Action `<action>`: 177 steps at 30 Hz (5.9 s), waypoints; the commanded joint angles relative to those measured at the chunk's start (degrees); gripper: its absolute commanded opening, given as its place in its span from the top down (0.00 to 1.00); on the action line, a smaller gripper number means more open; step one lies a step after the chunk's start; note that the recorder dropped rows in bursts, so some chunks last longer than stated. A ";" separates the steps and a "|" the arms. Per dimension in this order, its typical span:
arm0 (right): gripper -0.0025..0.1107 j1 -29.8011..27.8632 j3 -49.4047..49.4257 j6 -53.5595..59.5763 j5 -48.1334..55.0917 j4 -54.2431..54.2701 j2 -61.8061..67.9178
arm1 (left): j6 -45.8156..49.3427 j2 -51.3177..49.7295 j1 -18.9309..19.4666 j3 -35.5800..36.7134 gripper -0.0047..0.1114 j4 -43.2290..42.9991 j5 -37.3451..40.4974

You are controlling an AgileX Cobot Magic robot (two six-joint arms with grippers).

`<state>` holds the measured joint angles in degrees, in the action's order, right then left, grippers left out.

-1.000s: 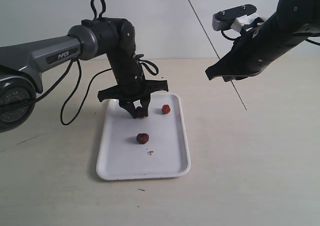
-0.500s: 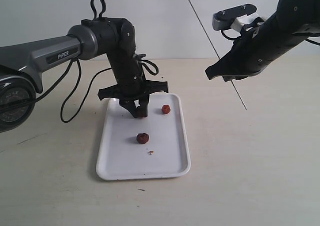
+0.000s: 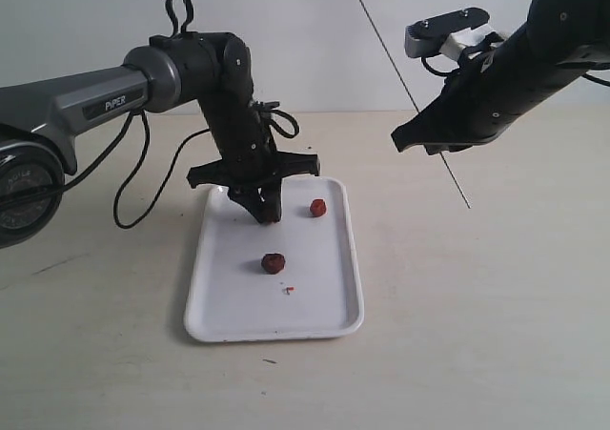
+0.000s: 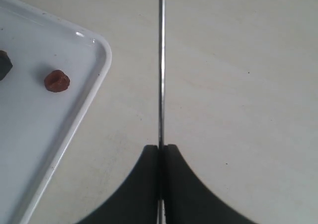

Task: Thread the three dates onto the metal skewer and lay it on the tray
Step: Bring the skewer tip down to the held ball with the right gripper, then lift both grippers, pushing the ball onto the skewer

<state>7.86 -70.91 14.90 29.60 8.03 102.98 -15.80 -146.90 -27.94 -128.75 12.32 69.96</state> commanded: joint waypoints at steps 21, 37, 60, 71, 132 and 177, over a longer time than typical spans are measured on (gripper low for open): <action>0.98 3.43 -0.19 26.38 19.57 33.10 7.98 | 16.30 7.86 19.13 -0.03 0.77 26.63 -4.01; 0.98 10.35 -0.19 27.78 19.21 43.46 14.71 | 24.55 7.86 19.41 -0.03 0.77 27.66 -1.58; 0.98 10.35 -0.19 34.50 15.16 51.82 15.08 | 25.93 7.86 19.41 -0.03 0.77 27.65 -2.79; 0.98 10.35 -0.32 34.38 14.53 52.39 15.08 | 26.07 7.86 19.41 -0.03 0.77 28.09 -2.79; 0.98 10.35 -5.63 29.36 12.46 51.41 18.08 | 26.32 7.62 17.03 -0.03 0.77 31.55 -0.96; 0.98 10.35 -29.00 19.33 9.36 52.45 26.91 | 26.51 7.62 17.03 -0.03 0.77 32.05 -1.77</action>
<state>18.14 -99.20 33.64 39.78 60.49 130.14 10.46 -139.61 -10.29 -128.75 43.63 67.27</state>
